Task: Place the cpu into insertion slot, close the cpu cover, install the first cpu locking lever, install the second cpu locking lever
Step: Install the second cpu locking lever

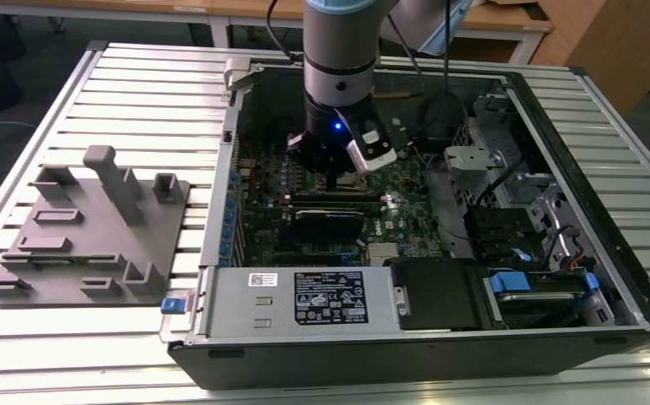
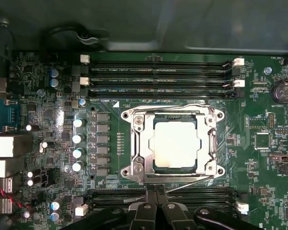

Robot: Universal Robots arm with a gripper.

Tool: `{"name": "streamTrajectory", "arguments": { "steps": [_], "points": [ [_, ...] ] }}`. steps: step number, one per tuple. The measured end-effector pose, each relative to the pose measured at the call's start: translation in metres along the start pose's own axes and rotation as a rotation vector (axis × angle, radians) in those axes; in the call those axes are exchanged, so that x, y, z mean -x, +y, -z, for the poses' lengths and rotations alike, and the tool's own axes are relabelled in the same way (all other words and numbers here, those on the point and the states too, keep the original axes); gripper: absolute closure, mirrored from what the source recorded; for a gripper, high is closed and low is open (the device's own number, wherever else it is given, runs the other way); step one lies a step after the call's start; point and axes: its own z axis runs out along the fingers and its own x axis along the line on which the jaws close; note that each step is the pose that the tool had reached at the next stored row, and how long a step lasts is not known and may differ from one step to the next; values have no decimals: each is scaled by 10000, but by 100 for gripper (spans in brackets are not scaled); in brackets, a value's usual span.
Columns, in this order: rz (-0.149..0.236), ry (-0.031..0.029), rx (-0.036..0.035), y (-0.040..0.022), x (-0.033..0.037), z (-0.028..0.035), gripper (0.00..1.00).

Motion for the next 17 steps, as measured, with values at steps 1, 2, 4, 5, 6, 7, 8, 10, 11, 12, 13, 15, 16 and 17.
{"name": "streamTrajectory", "arguments": {
  "steps": [1, 2, 4, 5, 6, 7, 8, 10, 11, 12, 13, 15, 16, 17],
  "points": [
    [-1, -1, 1, 0, 0, -1, 90],
    [-1, -2, 2, 0, -3, -2, 90],
    [0, -2, 4, -1, -24, -11, 90],
    [0, -2, 3, -1, -39, -18, 90],
    [0, -2, 3, -2, -54, -25, 90],
    [0, -1, 1, -3, -69, -31, 90],
    [-1, -1, 2, -3, -80, -37, 90],
    [-1, -2, 3, -4, -93, -59, 90],
    [0, -1, 2, -5, -97, -74, 90],
    [0, -1, 1, -6, -101, -90, 90],
    [0, -1, 1, -6, -104, -104, 90],
    [0, -1, 2, -7, -108, -125, 90],
    [1, -1, 1, -8, -109, -126, 90],
    [1, 0, 1, -8, -109, -126, 90]
  ]
}}
